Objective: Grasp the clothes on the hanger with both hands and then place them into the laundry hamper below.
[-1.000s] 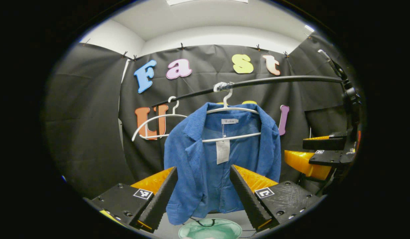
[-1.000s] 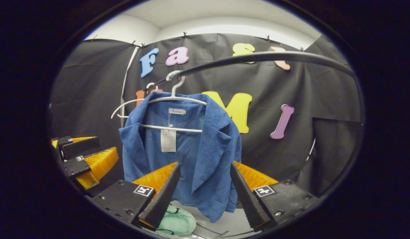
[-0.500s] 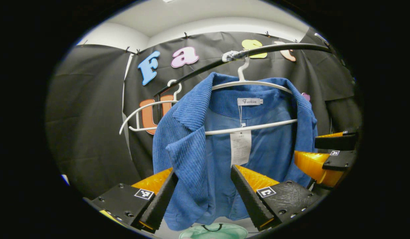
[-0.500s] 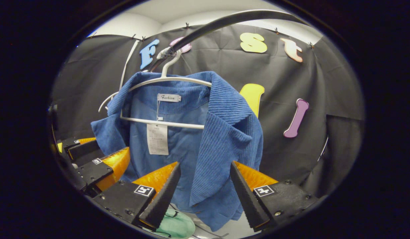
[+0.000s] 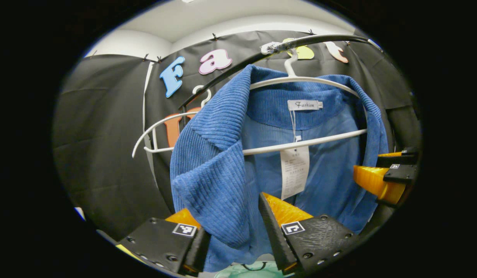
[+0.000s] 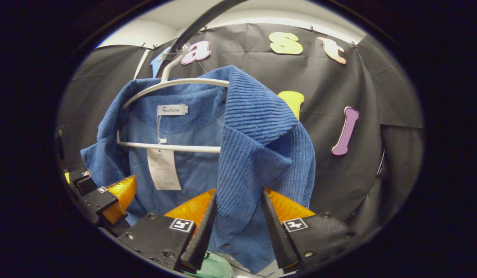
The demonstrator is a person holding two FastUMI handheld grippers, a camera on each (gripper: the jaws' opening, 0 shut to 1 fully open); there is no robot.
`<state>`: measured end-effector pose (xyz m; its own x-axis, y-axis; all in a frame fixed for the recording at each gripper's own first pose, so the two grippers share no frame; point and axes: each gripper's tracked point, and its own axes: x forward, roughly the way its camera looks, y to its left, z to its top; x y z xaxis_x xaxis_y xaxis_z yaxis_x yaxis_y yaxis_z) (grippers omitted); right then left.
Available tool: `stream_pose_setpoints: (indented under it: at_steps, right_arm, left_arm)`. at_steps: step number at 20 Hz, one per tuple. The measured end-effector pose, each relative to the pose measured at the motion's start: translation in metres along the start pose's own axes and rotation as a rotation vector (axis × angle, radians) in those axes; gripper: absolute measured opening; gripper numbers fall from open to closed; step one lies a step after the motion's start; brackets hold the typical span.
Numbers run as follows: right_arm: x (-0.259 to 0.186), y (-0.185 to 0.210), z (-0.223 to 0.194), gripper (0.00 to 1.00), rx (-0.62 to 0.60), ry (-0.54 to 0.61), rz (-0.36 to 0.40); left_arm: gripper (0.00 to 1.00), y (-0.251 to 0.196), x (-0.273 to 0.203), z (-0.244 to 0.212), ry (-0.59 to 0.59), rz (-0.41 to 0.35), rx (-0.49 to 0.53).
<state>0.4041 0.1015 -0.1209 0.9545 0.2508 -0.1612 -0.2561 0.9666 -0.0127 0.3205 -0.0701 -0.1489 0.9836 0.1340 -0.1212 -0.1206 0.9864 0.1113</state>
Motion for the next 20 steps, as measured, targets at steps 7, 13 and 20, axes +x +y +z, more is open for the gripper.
stream_pose_setpoints:
  at_steps: [7,13,20]
  right_arm:
    - [0.003,-0.002,0.0,0.18,0.059,-0.008,0.079]
    - [0.002,-0.003,0.001,0.05,0.119,-0.006,0.214]
    - [-0.017,0.007,0.014,0.04,0.143,-0.05,0.424]
  left_arm:
    - [0.13,0.005,0.012,-0.009,0.033,-0.012,-0.05]
    - [0.0,0.008,0.005,-0.007,0.026,-0.038,-0.033]
    - [0.0,0.027,0.003,0.004,-0.002,-0.002,-0.029]
